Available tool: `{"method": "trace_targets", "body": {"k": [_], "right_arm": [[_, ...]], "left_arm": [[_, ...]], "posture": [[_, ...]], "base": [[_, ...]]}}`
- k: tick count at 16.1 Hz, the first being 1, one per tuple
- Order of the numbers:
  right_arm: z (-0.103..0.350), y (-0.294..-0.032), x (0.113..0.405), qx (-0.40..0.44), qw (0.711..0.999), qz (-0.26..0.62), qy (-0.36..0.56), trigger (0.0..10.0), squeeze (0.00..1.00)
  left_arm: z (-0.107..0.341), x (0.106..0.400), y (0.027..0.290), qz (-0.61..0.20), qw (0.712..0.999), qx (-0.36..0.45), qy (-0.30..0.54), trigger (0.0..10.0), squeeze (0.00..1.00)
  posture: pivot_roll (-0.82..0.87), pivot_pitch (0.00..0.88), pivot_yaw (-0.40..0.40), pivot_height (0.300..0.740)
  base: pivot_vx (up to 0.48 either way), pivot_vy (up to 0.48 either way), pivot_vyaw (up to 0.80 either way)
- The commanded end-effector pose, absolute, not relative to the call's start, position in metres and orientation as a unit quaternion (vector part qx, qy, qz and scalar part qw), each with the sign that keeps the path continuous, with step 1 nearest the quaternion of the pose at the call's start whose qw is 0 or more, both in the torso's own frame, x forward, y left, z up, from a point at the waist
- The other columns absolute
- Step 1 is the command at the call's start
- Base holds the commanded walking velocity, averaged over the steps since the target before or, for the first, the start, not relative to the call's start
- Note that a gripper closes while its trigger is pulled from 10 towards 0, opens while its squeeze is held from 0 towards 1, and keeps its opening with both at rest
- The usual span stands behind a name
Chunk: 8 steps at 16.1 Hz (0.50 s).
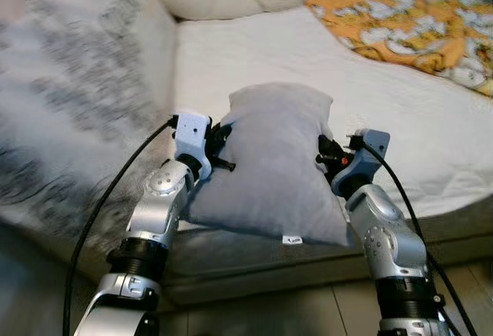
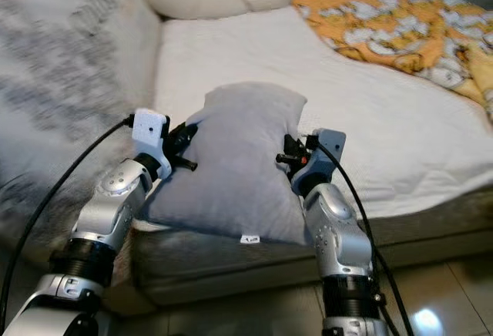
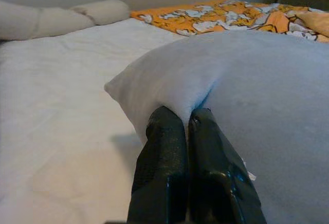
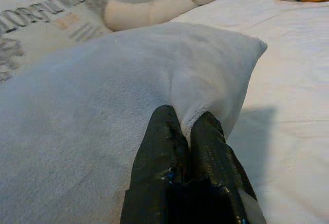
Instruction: Clean up the room
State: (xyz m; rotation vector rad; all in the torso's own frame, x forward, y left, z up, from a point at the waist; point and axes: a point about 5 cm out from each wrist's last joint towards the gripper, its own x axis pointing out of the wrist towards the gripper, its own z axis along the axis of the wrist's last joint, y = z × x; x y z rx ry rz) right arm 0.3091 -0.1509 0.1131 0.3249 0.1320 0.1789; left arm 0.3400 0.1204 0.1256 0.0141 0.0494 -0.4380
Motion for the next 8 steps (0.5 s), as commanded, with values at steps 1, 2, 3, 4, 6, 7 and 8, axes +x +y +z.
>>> {"method": "trace_targets", "body": {"k": [1,2,3,4,6,7,8], "right_arm": [[0.122,-0.147,0.312,0.144,0.983,0.105,0.052,10.0,0.0],[0.121,-0.144,0.311,0.133,0.983,0.115,0.055,10.0,0.0],[0.12,-0.142,0.31,0.132,0.982,0.123,0.06,10.0,0.0],[0.119,-0.14,0.309,0.129,0.981,0.133,0.063,10.0,0.0],[0.117,-0.136,0.307,0.12,0.98,0.146,0.067,10.0,0.0],[0.116,-0.134,0.305,0.119,0.978,0.153,0.07,10.0,0.0],[0.115,-0.134,0.304,0.118,0.978,0.157,0.073,10.0,0.0]], "left_arm": [[0.136,0.345,0.132,-0.192,0.981,0.007,0.003,10.0,0.0],[0.136,0.345,0.132,-0.192,0.981,0.007,0.003,10.0,0.0],[0.136,0.345,0.132,-0.192,0.981,0.008,0.003,10.0,0.0],[0.136,0.345,0.131,-0.192,0.981,0.009,0.003,10.0,0.0],[0.136,0.345,0.132,-0.191,0.981,0.01,0.003,10.0,0.0],[0.135,0.345,0.133,-0.19,0.982,0.01,0.004,10.0,0.0],[0.135,0.345,0.133,-0.189,0.982,0.01,0.004,10.0,0.0]], "posture": [[0.02,0.0,0.09,0.74],[0.02,0.0,0.091,0.74],[0.02,0.0,0.091,0.74],[0.02,0.0,0.091,0.74],[0.02,0.0,0.091,0.74],[0.02,0.0,0.09,0.74],[0.02,0.0,0.09,0.74]], "base": [[0.442,0.0,0.8],[0.454,0.0,0.8],[0.458,0.0,0.8],[0.45,0.0,0.8],[0.452,0.0,0.65],[0.454,0.0,0.0],[0.45,0.0,0.0]]}}
